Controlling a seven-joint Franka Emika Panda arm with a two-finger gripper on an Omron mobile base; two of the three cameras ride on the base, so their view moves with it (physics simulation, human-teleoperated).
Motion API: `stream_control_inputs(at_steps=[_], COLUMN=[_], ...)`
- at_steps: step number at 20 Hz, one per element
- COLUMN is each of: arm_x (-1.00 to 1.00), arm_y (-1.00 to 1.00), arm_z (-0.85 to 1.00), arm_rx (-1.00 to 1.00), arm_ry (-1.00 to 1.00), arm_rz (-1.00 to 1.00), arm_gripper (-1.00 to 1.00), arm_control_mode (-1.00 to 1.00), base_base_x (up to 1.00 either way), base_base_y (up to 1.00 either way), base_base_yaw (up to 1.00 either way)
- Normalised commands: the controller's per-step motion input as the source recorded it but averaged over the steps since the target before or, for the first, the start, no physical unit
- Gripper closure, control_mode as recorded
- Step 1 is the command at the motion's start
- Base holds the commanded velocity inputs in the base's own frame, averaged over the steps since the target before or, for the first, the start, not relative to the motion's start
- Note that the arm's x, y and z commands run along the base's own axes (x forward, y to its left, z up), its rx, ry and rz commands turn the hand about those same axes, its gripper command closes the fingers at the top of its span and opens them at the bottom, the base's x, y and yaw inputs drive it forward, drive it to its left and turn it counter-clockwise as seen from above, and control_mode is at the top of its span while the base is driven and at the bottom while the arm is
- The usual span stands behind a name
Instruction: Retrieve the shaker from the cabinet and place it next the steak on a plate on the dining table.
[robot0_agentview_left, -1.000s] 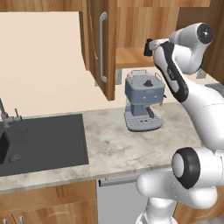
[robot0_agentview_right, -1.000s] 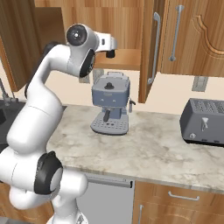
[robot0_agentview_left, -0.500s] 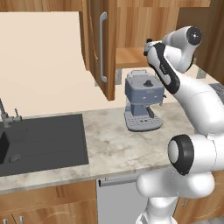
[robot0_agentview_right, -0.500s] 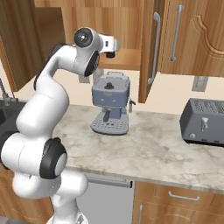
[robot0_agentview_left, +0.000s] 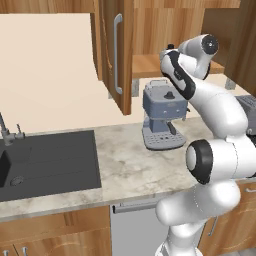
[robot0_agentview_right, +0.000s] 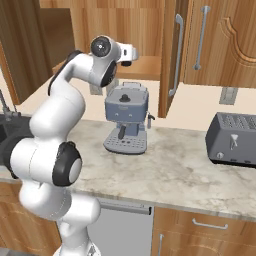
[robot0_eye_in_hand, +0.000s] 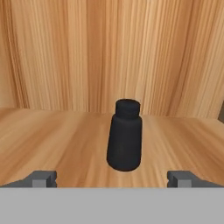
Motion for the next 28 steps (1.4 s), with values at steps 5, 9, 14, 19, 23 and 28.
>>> stream_control_inputs(at_steps=[5, 9, 14, 19, 23, 28], arm_x=[0.34, 0.36, 0.19, 0.09, 0.09, 0.26], arm_y=[-0.17, -0.1, -0.02, 0.0, 0.0, 0.0], arm_z=[0.0, 0.0, 0.0, 0.0, 0.0, -0.04], arm_rx=[0.0, 0.0, 0.0, 0.0, 0.0, 0.0], arm_ry=[0.03, 0.0, 0.0, 0.0, 0.0, 0.0], arm_rz=[0.0, 0.0, 0.0, 0.0, 0.0, 0.0], arm_gripper=[-1.0, -1.0, -1.0, -1.0, -1.0, -1.0], arm_control_mode=[-1.0, -1.0, -1.0, -1.0, -1.0, -1.0], base_base_x=[0.0, 0.0, 0.0, 0.0, 0.0, 0.0], base_base_y=[0.0, 0.0, 0.0, 0.0, 0.0, 0.0], base_base_yaw=[0.0, 0.0, 0.0, 0.0, 0.0, 0.0])
